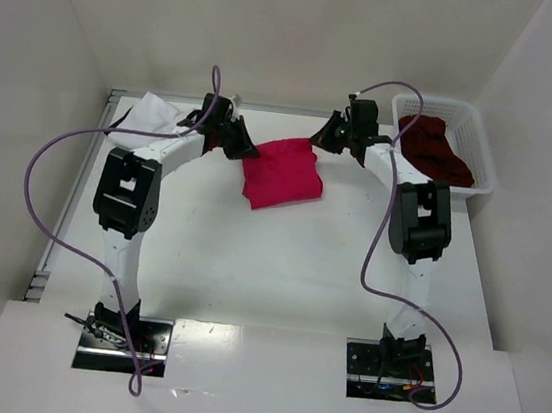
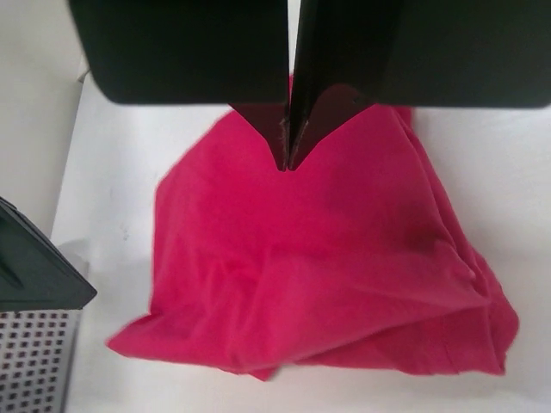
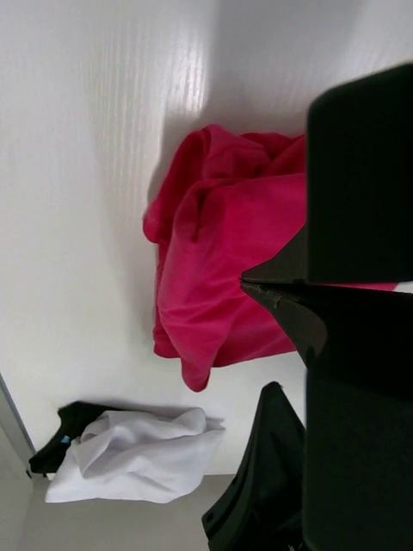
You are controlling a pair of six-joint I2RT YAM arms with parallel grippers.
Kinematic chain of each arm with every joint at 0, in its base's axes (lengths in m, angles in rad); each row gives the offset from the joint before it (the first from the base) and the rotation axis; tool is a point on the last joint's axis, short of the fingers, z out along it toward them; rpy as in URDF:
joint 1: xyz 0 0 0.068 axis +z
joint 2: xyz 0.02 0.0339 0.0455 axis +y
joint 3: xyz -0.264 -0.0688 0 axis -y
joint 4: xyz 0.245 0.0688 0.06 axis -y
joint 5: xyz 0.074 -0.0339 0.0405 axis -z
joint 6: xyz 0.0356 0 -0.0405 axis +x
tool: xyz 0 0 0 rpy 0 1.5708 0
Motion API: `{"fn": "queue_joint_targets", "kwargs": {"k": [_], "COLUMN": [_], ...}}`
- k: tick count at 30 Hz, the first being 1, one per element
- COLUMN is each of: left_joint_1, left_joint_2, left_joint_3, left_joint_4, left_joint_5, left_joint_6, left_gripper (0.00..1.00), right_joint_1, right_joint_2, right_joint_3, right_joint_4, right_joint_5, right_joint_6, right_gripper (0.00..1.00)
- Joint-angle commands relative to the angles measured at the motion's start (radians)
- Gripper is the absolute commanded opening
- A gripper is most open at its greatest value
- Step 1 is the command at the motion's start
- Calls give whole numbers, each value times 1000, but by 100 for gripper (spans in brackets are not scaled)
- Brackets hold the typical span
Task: Fold and stack the t-shirts
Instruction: Smooth out wrinkles on the folded tshirt
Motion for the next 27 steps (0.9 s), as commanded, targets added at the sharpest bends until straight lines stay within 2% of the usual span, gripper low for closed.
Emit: {"fn": "queue_joint_targets", "kwargs": {"k": [1,8,13,16,20,21,24,25,27], "left_joint_1": [9,29,51,63,75,75,75,75,75], "left_joint_2": [72,196,236,236,210,194,103,51,-1], "left_joint_3": [65,159,240,249,240,210,138,67,-17], "left_joint_4": [28,6,-29,-29,-29,-19,3,3,47], "left_joint_5": [22,-18,-54,-55,-30,-39,-71,-81,-108], "left_joint_6": [-23,-52,-43,-43,-23,-23,-23,-23,-23], "left_gripper": [4,7,24,27,45,58,71,81,88], "right_joint_1": [3,3,3,3,3,3,3,3,3], "right_joint_2": [81,251,363,411,455,456,443,425,402], "right_joint_3": [72,232,434,512,586,597,606,593,577], "right_joint_4": [4,-44,-123,-143,-183,-194,-212,-212,-212], "right_joint_5": [-48,-66,-66,-66,-76,-76,-67,-66,-54], "right_joint_6": [-8,-8,-19,-19,-19,-19,-28,-37,-37], "right_gripper": [1,1,1,2,4,5,5,5,5]}}
